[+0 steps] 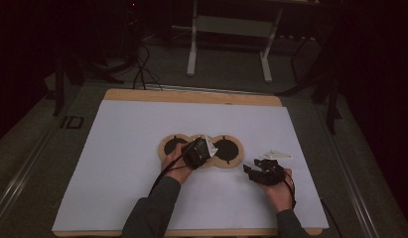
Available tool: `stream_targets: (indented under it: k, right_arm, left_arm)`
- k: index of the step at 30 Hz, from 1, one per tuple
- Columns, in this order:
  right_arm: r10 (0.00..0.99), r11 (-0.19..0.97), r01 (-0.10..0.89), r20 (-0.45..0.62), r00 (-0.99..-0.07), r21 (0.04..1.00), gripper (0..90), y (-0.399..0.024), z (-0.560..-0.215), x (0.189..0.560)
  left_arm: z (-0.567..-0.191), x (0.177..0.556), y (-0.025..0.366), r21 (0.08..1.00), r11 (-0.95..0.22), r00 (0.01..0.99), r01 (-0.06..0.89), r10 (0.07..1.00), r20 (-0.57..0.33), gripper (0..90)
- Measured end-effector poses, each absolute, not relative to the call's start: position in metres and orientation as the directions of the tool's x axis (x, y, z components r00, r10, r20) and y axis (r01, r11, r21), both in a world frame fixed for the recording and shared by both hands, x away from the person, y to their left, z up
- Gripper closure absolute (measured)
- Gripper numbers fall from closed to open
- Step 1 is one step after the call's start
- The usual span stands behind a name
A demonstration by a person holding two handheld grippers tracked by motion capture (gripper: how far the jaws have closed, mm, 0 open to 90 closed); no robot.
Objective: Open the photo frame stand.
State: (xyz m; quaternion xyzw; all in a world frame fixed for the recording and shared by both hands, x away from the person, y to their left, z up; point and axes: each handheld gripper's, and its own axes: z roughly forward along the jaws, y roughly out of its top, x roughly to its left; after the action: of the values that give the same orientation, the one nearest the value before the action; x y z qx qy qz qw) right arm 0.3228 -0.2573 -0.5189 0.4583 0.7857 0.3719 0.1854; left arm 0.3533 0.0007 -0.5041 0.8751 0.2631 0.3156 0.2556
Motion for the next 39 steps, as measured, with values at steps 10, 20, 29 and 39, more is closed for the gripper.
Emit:
stream_targets:
  k: [10,20,29,39]
  right_arm:
    - [0.854,0.239,0.595,0.126,-0.505,0.767,44.9,-0.262,-0.516,0.324]
    - [0.849,0.204,0.600,0.165,-0.501,0.774,43.6,-0.262,-0.513,0.324]
    - [0.843,0.169,0.606,0.205,-0.498,0.777,41.2,-0.261,-0.507,0.327]
    - [0.817,0.098,0.613,0.288,-0.499,0.784,38.3,-0.256,-0.497,0.332]
  left_arm:
    - [-0.504,0.353,0.009,0.654,-0.698,0.679,0.291,0.632,0.373,71.0]
    - [-0.505,0.348,0.021,0.697,-0.664,0.699,0.271,0.634,0.332,70.6]
    - [-0.503,0.344,0.031,0.736,-0.625,0.706,0.261,0.644,0.296,70.3]
    - [-0.502,0.337,0.045,0.786,-0.574,0.722,0.230,0.642,0.258,70.2]
